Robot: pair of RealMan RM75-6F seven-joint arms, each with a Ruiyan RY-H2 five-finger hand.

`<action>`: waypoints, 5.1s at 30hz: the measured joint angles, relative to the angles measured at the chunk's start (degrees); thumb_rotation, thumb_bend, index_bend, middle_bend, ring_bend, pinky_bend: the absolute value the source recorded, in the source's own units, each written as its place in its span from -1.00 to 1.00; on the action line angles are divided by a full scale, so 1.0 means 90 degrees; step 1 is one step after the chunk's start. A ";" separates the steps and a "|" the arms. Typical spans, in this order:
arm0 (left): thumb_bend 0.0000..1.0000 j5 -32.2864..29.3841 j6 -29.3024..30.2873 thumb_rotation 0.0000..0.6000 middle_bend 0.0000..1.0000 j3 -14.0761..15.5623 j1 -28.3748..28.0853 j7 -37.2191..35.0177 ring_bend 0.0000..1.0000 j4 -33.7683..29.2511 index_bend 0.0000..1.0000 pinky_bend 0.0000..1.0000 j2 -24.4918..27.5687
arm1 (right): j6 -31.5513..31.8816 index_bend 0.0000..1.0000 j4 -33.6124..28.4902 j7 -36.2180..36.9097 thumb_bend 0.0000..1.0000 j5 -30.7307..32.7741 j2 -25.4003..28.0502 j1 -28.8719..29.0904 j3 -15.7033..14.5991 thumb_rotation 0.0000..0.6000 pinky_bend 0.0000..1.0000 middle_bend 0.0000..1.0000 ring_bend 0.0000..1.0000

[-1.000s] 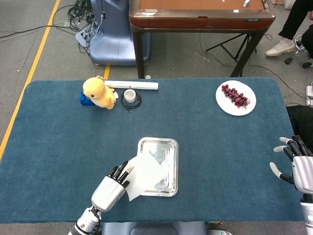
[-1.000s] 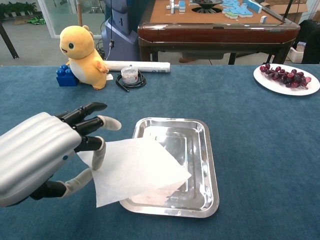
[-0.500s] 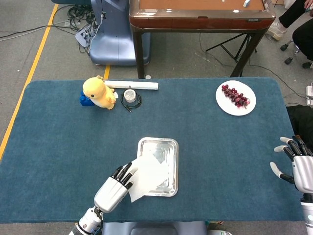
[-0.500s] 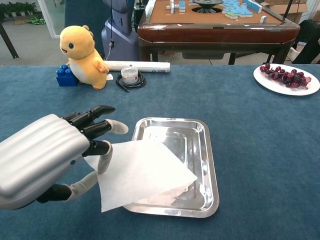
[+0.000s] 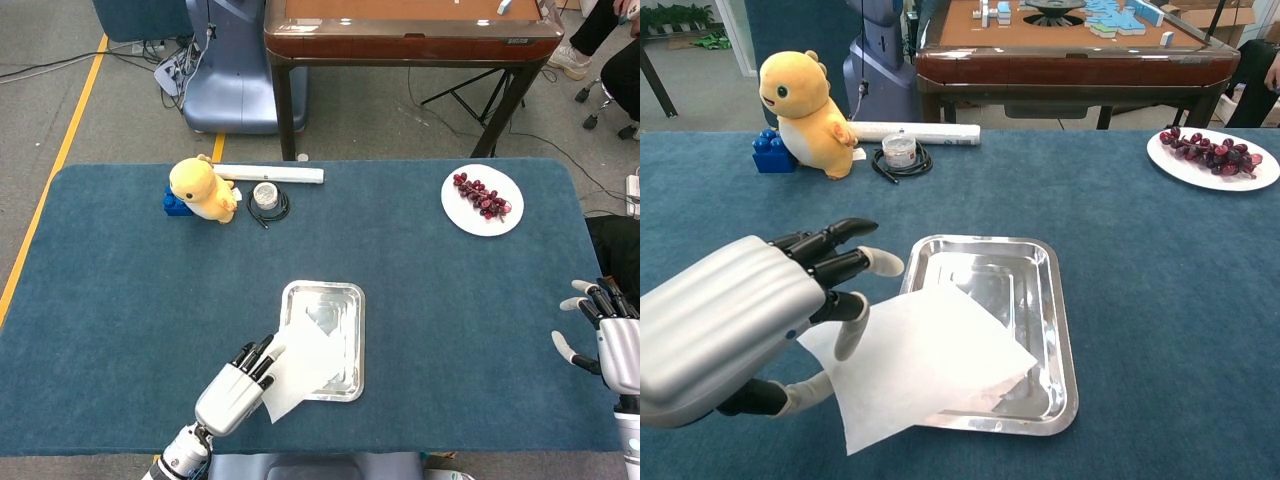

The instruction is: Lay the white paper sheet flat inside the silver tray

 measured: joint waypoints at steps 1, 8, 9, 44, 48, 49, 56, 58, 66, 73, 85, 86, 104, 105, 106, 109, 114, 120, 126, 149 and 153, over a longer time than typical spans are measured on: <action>-0.53 0.0003 -0.0004 1.00 -0.59 0.0001 -0.0001 -0.0006 -0.92 0.0007 0.03 -0.56 -0.0005 | 0.0000 -0.18 0.0001 0.0005 -0.47 0.0002 0.0001 -0.0001 0.0001 1.00 -0.36 -0.51 -0.76; -0.61 0.0033 -0.0037 1.00 -0.60 0.0008 -0.0011 -0.0008 -0.92 0.0010 -0.16 -0.57 -0.0030 | -0.0009 -0.18 0.0005 0.0010 -0.47 0.0005 0.0001 0.0003 0.0002 1.00 -0.36 -0.51 -0.76; -0.62 0.0032 -0.0056 1.00 -0.60 0.0012 -0.0014 0.0002 -0.93 -0.0001 -0.18 -0.57 -0.0029 | -0.0012 -0.18 0.0005 0.0010 -0.47 0.0007 0.0001 0.0004 0.0002 1.00 -0.36 -0.51 -0.76; -0.88 -0.0666 -0.1112 1.00 -0.93 -0.0332 -0.0512 0.0283 -1.00 -0.0400 -0.44 -0.67 -0.0185 | -0.0128 -0.18 0.0090 0.0068 -0.47 0.0158 -0.0007 0.0043 0.0055 1.00 -0.36 -0.51 -0.76; -0.88 -0.0717 -0.1167 1.00 -0.93 -0.0334 -0.0551 0.0342 -1.00 -0.0471 -0.43 -0.67 -0.0222 | -0.0144 -0.18 0.0096 0.0062 -0.47 0.0162 -0.0011 0.0050 0.0052 1.00 -0.36 -0.51 -0.76; -0.88 -0.0729 -0.1182 1.00 -0.93 -0.0331 -0.0558 0.0356 -1.00 -0.0477 -0.43 -0.67 -0.0233 | -0.0145 -0.18 0.0096 0.0060 -0.47 0.0163 -0.0012 0.0051 0.0052 1.00 -0.36 -0.51 -0.76; -0.88 -0.0859 -0.1299 1.00 -0.93 -0.0323 -0.0606 0.0456 -1.00 -0.0533 -0.42 -0.67 -0.0330 | -0.0134 -0.18 0.0096 0.0070 -0.47 0.0161 -0.0009 0.0046 0.0054 1.00 -0.36 -0.51 -0.76; -0.88 -0.0924 -0.1341 1.00 -0.93 -0.0330 -0.0621 0.0493 -1.00 -0.0557 -0.42 -0.67 -0.0358 | -0.0135 -0.18 0.0100 0.0077 -0.47 0.0165 -0.0007 0.0047 0.0055 1.00 -0.36 -0.51 -0.76; -0.88 -0.1070 -0.1442 1.00 -0.93 -0.0352 -0.0686 0.0609 -1.00 -0.0593 -0.41 -0.67 -0.0472 | -0.0143 -0.18 0.0101 0.0072 -0.47 0.0163 -0.0009 0.0051 0.0052 1.00 -0.36 -0.51 -0.76; -0.88 -0.1114 -0.1459 1.00 -0.93 -0.0337 -0.0721 0.0698 -1.00 -0.0623 -0.41 -0.67 -0.0540 | -0.0137 -0.18 0.0094 0.0083 -0.47 0.0157 0.0000 0.0047 0.0051 1.00 -0.36 -0.51 -0.76; -0.88 -0.1268 -0.1481 1.00 -0.93 -0.0393 -0.0778 0.0879 -1.00 -0.0671 -0.41 -0.67 -0.0674 | -0.0162 -0.18 0.0105 0.0098 -0.47 0.0173 -0.0002 0.0057 0.0053 1.00 -0.36 -0.51 -0.76; -0.88 -0.1283 -0.1484 1.00 -0.93 -0.0406 -0.0785 0.0885 -1.00 -0.0670 -0.41 -0.67 -0.0685 | -0.0166 -0.18 0.0106 0.0098 -0.47 0.0175 -0.0003 0.0058 0.0052 1.00 -0.36 -0.51 -0.76; -0.88 -0.1878 -0.1644 1.00 -0.93 -0.0853 -0.1042 0.1079 -1.00 -0.0347 -0.41 -0.67 -0.0965 | -0.0197 -0.18 0.0125 0.0112 -0.47 0.0209 -0.0007 0.0072 0.0063 1.00 -0.36 -0.51 -0.76; -0.88 -0.1910 -0.1644 1.00 -0.93 -0.0871 -0.1059 0.1102 -1.00 -0.0330 -0.41 -0.67 -0.0981 | -0.0195 -0.18 0.0125 0.0113 -0.47 0.0208 -0.0006 0.0071 0.0063 1.00 -0.36 -0.51 -0.76; -0.88 -0.1932 -0.1644 1.00 -0.93 -0.0881 -0.1071 0.1119 -1.00 -0.0319 -0.41 -0.67 -0.0992 | -0.0195 -0.18 0.0126 0.0113 -0.47 0.0207 -0.0006 0.0071 0.0062 1.00 -0.36 -0.51 -0.76; -0.88 -0.1991 -0.1636 1.00 -0.93 -0.0898 -0.1098 0.1160 -1.00 -0.0299 -0.41 -0.67 -0.1020 | -0.0200 -0.18 0.0127 0.0111 -0.47 0.0204 -0.0008 0.0073 0.0058 1.00 -0.36 -0.51 -0.76; -0.88 -0.2034 -0.1630 1.00 -0.93 -0.0861 -0.1154 0.1242 -1.00 -0.0355 -0.41 -0.67 -0.1060 | -0.0210 -0.18 0.0131 0.0108 -0.47 0.0207 -0.0013 0.0079 0.0058 1.00 -0.36 -0.51 -0.76; -0.88 -0.2102 -0.1681 1.00 -0.93 -0.0859 -0.1246 0.1400 -1.00 -0.0379 -0.41 -0.67 -0.1168 | -0.0211 -0.18 0.0126 0.0106 -0.47 0.0202 -0.0013 0.0080 0.0054 1.00 -0.36 -0.51 -0.76; -0.88 -0.2217 -0.1703 1.00 -0.93 -0.0912 -0.1341 0.1556 -1.00 -0.0324 -0.41 -0.67 -0.1307 | -0.0200 -0.18 0.0123 0.0128 -0.47 0.0200 -0.0003 0.0074 0.0056 1.00 -0.36 -0.51 -0.76; -0.88 -0.2624 -0.1666 1.00 -0.93 -0.1018 -0.1626 0.1977 -1.00 -0.0138 -0.41 -0.67 -0.1543 | -0.0223 -0.18 0.0134 0.0165 -0.47 0.0208 0.0003 0.0083 0.0056 1.00 -0.36 -0.51 -0.76; -0.88 -0.2647 -0.1664 1.00 -0.93 -0.1009 -0.1672 0.2007 -1.00 -0.0114 -0.41 -0.67 -0.1613 | -0.0231 -0.18 0.0134 0.0180 -0.47 0.0213 0.0007 0.0085 0.0056 1.00 -0.36 -0.51 -0.76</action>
